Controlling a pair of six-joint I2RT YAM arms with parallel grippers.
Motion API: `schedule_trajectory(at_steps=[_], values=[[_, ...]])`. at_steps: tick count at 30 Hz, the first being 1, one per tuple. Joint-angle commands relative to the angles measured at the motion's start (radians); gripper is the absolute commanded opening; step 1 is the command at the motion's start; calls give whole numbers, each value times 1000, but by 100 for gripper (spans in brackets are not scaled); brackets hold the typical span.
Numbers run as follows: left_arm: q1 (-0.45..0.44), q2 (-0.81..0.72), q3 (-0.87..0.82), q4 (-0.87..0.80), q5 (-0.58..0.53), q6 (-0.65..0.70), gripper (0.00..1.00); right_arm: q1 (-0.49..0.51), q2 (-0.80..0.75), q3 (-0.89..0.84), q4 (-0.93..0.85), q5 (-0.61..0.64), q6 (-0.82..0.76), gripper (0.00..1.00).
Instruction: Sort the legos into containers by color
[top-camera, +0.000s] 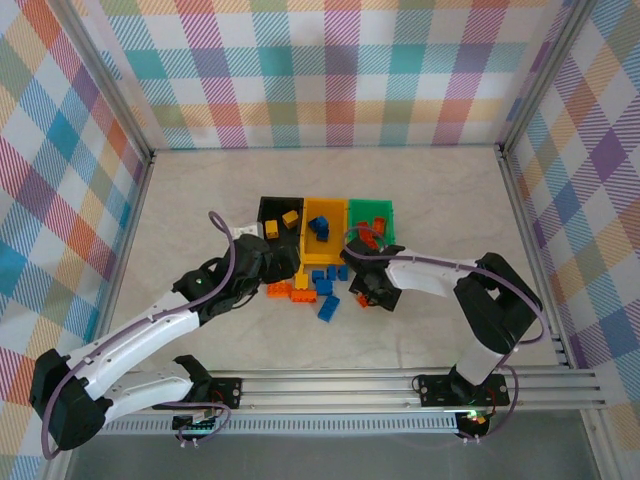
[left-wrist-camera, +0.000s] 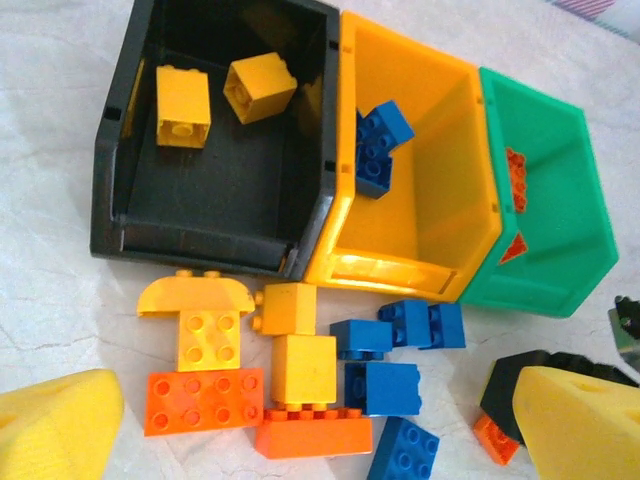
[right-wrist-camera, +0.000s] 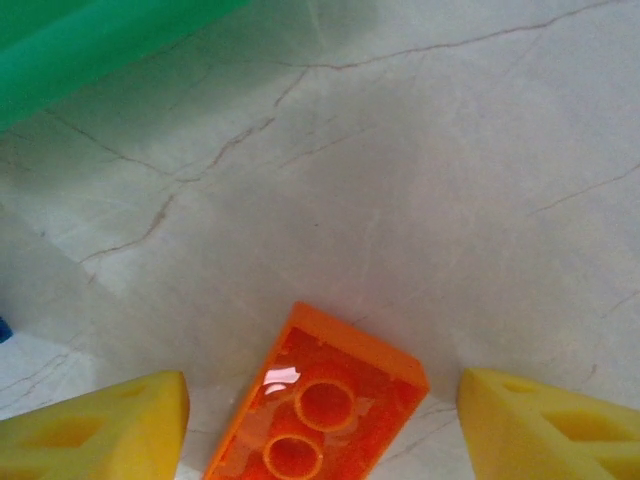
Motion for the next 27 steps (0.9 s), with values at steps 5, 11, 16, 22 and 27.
schedule_trajectory(at_steps=[5, 11, 16, 22, 27], values=[[-4, -46, -42, -18, -33, -3, 100, 10, 8, -53, 1, -56, 3, 50], [-4, -76, -59, -34, -20, 7, 100, 10, -70, -117, 47, -61, -58, 38], [-4, -116, -78, -58, -5, 13, 100, 9, -202, -119, 35, -35, -212, 35], [-5, -167, -121, -73, 26, 9, 100, -11, -339, 4, 14, 54, -499, 34], [-4, -194, -158, -82, 29, 8, 100, -91, -216, 176, 56, 30, -661, 36]])
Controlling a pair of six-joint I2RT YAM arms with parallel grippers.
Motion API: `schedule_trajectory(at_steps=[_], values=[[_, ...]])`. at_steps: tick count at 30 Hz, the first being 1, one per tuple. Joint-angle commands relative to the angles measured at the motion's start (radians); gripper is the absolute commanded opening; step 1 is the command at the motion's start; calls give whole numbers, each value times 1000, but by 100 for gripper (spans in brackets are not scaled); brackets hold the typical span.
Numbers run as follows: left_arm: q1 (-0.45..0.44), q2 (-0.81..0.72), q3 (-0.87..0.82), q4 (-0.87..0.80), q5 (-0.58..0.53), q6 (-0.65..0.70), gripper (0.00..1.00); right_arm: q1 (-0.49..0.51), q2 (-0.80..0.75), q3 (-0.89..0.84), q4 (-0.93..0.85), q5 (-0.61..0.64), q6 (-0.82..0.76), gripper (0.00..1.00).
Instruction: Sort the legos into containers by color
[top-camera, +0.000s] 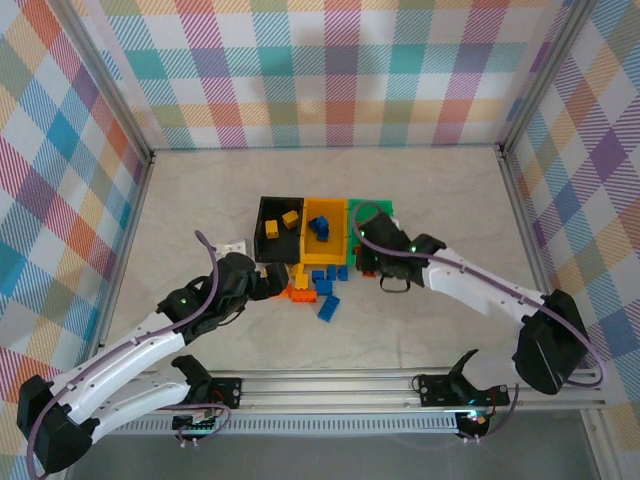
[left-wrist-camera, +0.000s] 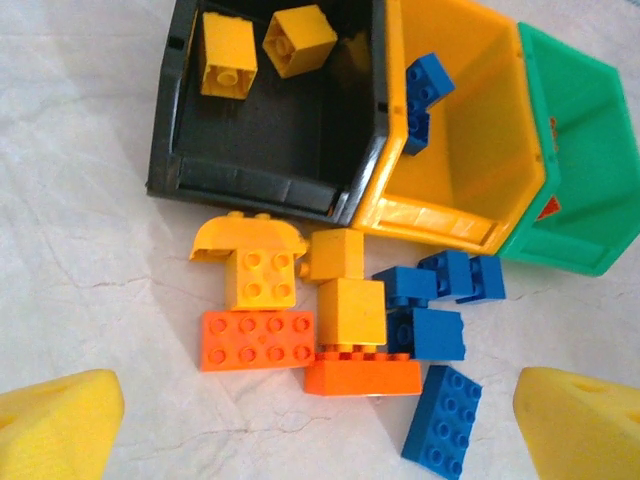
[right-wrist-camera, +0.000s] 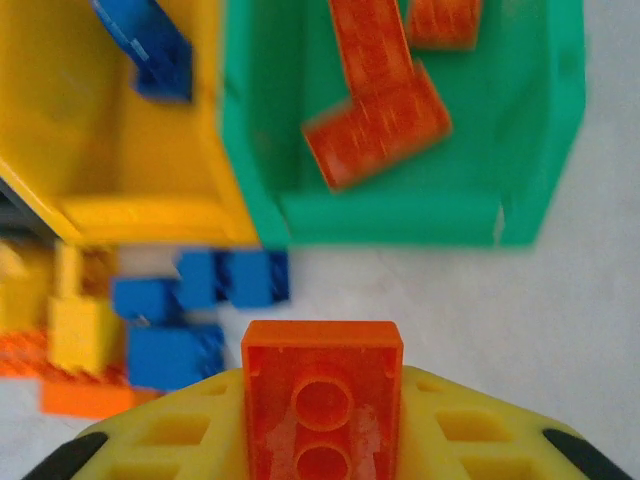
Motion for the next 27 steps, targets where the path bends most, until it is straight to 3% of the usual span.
schedule_trajectory(at_steps=[1, 11, 13, 15, 18, 23, 27], values=[[-4, -21, -28, -32, 19, 8, 100, -48, 113, 104, 26, 28, -176, 36], [-5, -30, -57, -64, 34, 10, 100, -156, 436, 396, -9, 103, -211, 39], [-5, -30, -59, -66, 40, 14, 100, -165, 457, 413, -2, 103, -213, 43], [-4, -28, -59, -64, 45, 17, 100, -170, 465, 430, -1, 96, -216, 55], [-5, -18, -55, -54, 57, 23, 100, -170, 439, 431, 8, 83, -214, 69], [-27, 46, -42, 3, 143, 70, 96, -170, 312, 321, 68, 14, -177, 75], [-156, 187, 3, 37, 114, 92, 93, -168, 191, 176, 132, -41, -126, 76]])
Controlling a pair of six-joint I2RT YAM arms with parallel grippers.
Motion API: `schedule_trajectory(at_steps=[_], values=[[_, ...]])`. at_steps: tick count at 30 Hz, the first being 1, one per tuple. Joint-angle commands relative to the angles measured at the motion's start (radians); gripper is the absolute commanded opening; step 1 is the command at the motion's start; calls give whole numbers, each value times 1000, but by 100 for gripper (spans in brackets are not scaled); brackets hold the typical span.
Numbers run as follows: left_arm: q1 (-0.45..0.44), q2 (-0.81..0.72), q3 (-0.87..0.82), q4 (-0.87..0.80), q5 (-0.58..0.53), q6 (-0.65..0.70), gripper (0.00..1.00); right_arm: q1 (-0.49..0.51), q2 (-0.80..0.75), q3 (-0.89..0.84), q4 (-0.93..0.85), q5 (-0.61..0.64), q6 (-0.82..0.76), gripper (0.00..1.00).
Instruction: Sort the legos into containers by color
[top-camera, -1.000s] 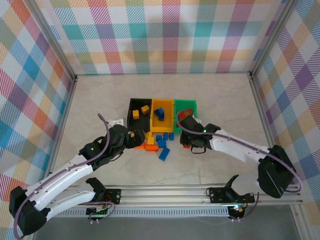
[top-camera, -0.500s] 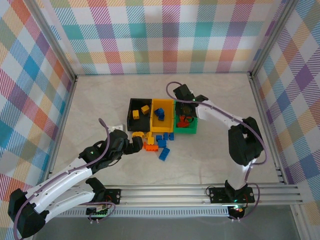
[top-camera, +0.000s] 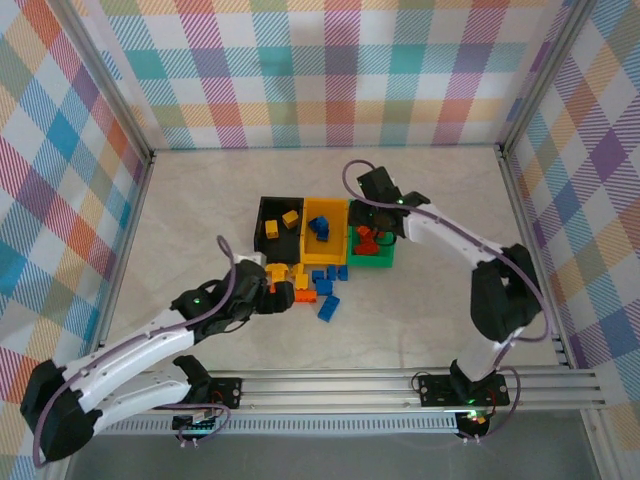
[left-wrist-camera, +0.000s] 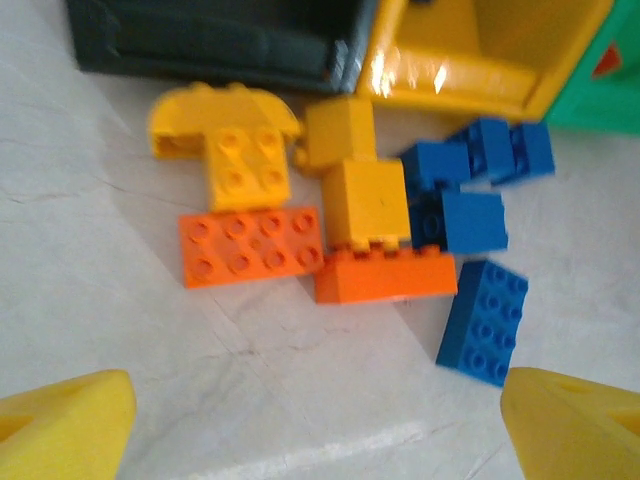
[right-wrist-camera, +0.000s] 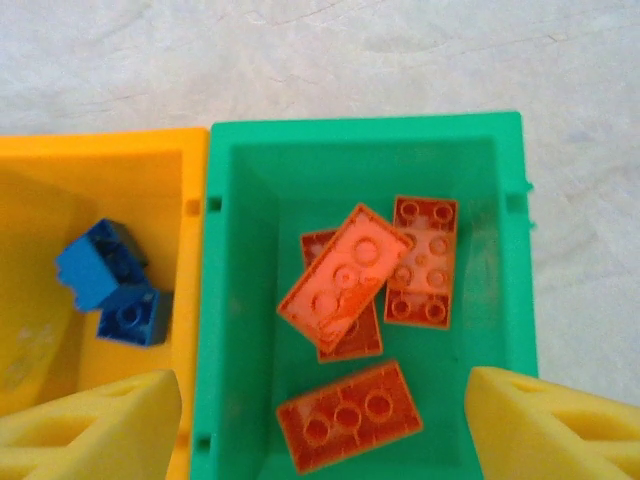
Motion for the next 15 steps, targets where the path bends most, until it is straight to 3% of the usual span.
schedule_trajectory(at_steps=[1, 7, 15], values=[[-118, 113, 59, 45, -12, 46, 93, 2, -103, -97, 69, -66, 56, 76], [-280, 404, 194, 58, -98, 97, 83, 2, -220, -239, 103, -90, 89, 78], [-322, 650, 316, 48, -158, 141, 76, 2, -324, -293, 93, -61, 72, 80]])
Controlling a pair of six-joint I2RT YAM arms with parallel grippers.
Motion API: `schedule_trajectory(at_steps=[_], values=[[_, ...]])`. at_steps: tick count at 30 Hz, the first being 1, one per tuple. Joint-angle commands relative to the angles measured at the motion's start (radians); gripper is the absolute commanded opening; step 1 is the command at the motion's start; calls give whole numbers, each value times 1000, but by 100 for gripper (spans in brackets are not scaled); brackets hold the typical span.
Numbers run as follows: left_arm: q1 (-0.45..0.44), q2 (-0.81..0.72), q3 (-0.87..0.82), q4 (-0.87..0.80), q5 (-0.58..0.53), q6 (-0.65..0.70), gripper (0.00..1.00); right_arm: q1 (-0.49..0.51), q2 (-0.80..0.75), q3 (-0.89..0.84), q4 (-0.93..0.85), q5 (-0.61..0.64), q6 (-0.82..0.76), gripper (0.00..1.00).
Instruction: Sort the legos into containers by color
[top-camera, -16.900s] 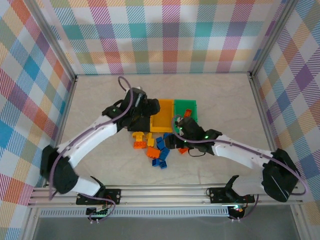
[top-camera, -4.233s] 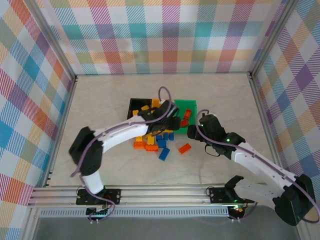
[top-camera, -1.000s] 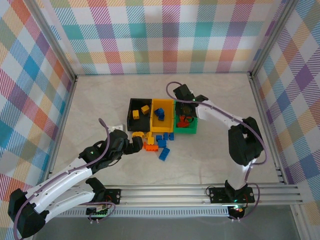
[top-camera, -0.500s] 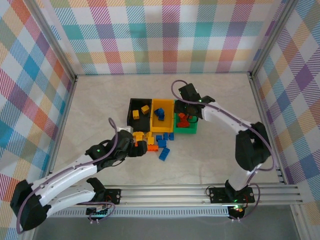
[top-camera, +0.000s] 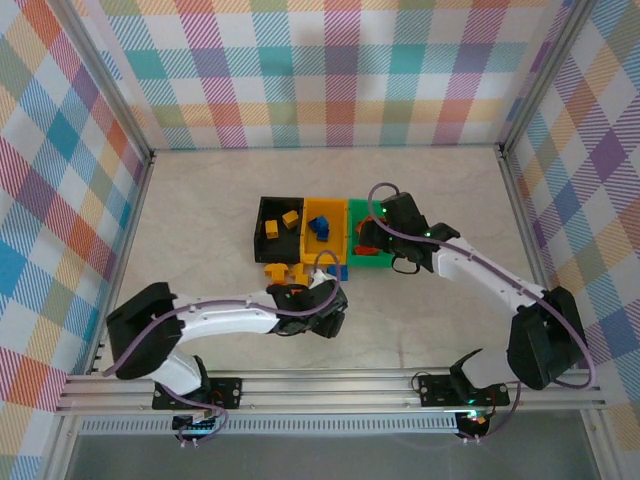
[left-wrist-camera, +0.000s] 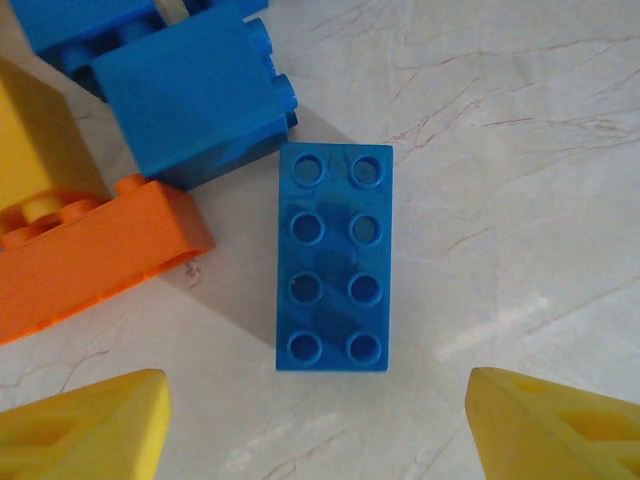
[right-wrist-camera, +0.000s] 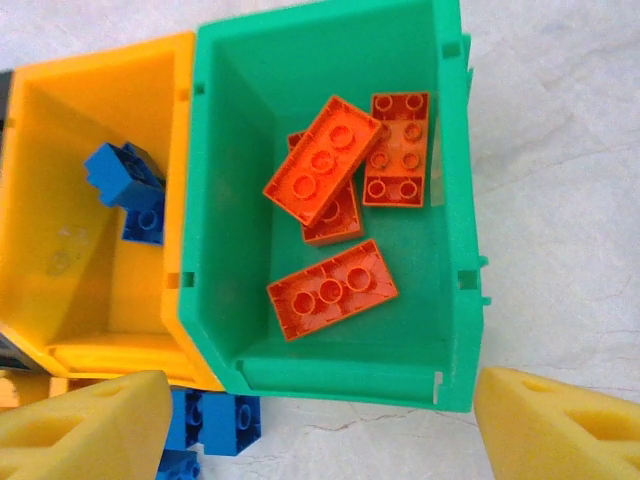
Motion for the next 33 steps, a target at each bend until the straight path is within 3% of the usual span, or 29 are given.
schedule_trajectory(at_steps=[1, 5, 16, 21, 26, 29, 33], values=[[-9, 61, 50, -9, -72, 36, 76, 2, -55, -12, 21, 10, 2, 80], [-9, 125, 86, -7, -100, 55, 71, 1, -85, -23, 24, 14, 2, 80], [-10, 189, 100, -4, -70, 52, 41, 1, -133, -37, 24, 46, -7, 81], [-18, 141, 82, -20, -60, 27, 32, -1, -136, -36, 21, 51, -2, 81], [-14, -29, 60, -50, -68, -17, 28, -1, -143, -51, 18, 55, 9, 81], [31, -127, 91, -100, -77, -20, 29, -1, -155, -73, 27, 57, 18, 81], [169, -169, 142, -87, -23, 13, 30, -1, -162, -97, 34, 50, 32, 81]])
